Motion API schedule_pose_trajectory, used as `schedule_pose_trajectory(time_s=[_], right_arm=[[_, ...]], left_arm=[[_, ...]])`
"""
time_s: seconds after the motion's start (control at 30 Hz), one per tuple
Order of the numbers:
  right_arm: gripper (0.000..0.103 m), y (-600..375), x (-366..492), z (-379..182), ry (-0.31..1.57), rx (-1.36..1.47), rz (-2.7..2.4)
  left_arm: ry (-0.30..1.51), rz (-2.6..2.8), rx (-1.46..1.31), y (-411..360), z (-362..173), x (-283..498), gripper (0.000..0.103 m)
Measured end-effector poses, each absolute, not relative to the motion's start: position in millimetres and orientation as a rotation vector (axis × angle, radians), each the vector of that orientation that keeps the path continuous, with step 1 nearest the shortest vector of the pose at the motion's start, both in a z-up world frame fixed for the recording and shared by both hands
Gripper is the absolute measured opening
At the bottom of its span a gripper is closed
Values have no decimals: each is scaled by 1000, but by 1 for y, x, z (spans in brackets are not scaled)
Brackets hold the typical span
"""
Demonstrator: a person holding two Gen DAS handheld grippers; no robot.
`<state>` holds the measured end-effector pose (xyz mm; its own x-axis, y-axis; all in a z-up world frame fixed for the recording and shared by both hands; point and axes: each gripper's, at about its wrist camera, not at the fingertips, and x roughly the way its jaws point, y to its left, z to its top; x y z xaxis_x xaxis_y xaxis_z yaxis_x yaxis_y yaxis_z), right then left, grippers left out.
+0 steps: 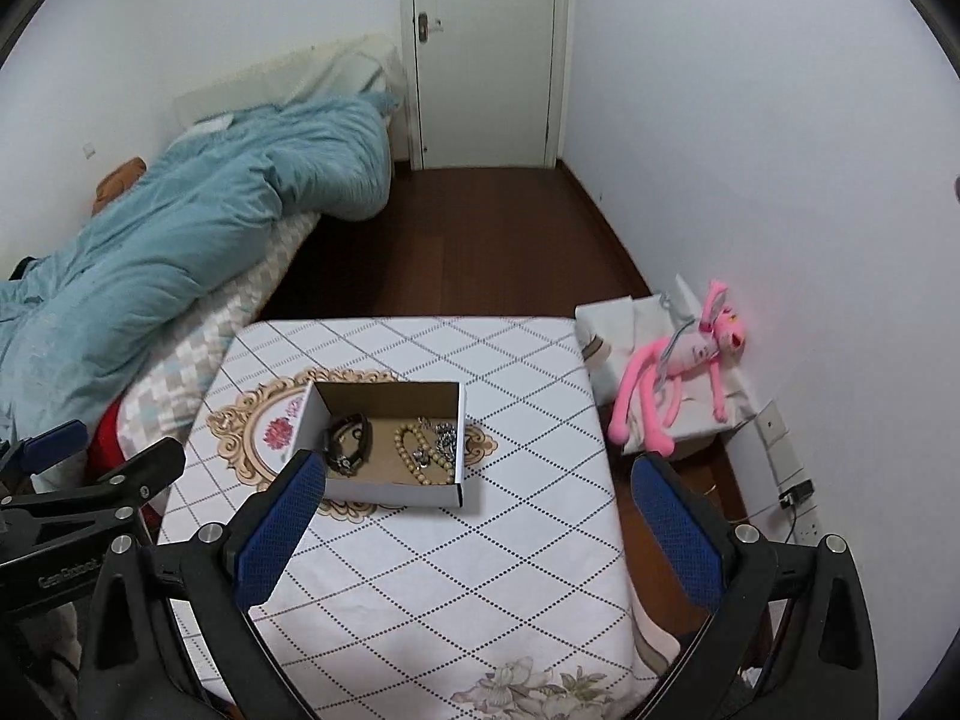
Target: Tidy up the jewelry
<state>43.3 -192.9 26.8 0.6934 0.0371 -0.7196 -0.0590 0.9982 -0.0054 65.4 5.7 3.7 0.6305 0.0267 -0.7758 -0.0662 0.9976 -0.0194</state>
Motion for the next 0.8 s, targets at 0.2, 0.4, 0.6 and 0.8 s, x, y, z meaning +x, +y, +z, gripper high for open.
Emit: schedule_pose_trajectory(time_s=[0.2, 0.4, 0.6, 0.8], right_arm=[[103, -194, 18, 49, 771, -15, 57], [103, -197, 0, 67, 737, -13, 51], [103, -199, -7, 77, 722, 0, 54], [103, -197, -2, 79, 730, -8, 47]], left_arm=[[882, 43, -59, 6, 19, 45, 103], [854, 38, -58, 7, 35, 32, 103], [847, 30, -56, 2, 43, 27, 103], [874, 39, -59, -1, 38, 38, 103]])
